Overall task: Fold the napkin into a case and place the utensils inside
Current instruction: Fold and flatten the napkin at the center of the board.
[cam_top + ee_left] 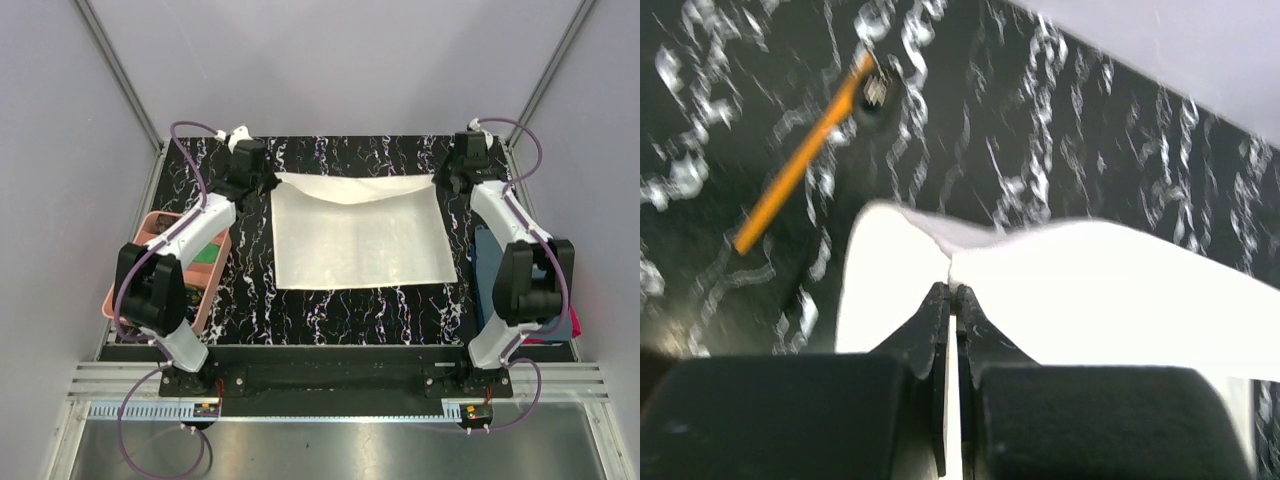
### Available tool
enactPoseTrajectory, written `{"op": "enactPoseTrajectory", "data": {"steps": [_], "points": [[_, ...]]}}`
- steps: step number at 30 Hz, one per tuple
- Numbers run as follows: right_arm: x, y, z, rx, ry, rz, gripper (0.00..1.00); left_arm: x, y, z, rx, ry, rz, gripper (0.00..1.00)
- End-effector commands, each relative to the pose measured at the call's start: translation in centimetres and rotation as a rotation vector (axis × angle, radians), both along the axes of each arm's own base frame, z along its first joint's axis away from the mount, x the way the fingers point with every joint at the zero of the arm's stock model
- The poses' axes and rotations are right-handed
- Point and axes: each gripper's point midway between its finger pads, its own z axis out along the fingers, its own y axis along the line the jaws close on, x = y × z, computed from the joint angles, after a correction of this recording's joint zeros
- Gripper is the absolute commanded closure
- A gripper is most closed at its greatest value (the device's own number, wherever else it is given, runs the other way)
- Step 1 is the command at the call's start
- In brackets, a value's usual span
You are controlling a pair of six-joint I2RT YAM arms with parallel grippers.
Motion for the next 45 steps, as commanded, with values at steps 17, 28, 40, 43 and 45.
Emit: {"op": "enactPoseTrajectory", "data": {"steps": [17,28,40,43,45], "points": [[-19.6,-3.0,-7.3,0.0,0.343,-0.189,1.0,-17.2,-2.1,-7.3,0.016,0.284,-0.162,1.0],[-22.6,-3.8,-9.1,-0.025,0.418,-0.247,1.0,-19.6,0.1,-8.9,0.05,0.298,-0.126,1.0],[-24.6,-4.7,-12.4,-0.052,0.567,-0.35,1.0,-20.8,0.5,-12.0,0.078,0.371,-0.124,1.0],[-24.6,-5.2,-12.8,-0.075,0.571,-0.369,1.0,-21.0,0.3,-12.8,0.078,0.397,-0.133,1.0],[-24.5,-5.6,-13.2,-0.099,0.581,-0.377,1.0,-21.1,0.0,-13.0,0.073,0.406,-0.142,1.0]]}}
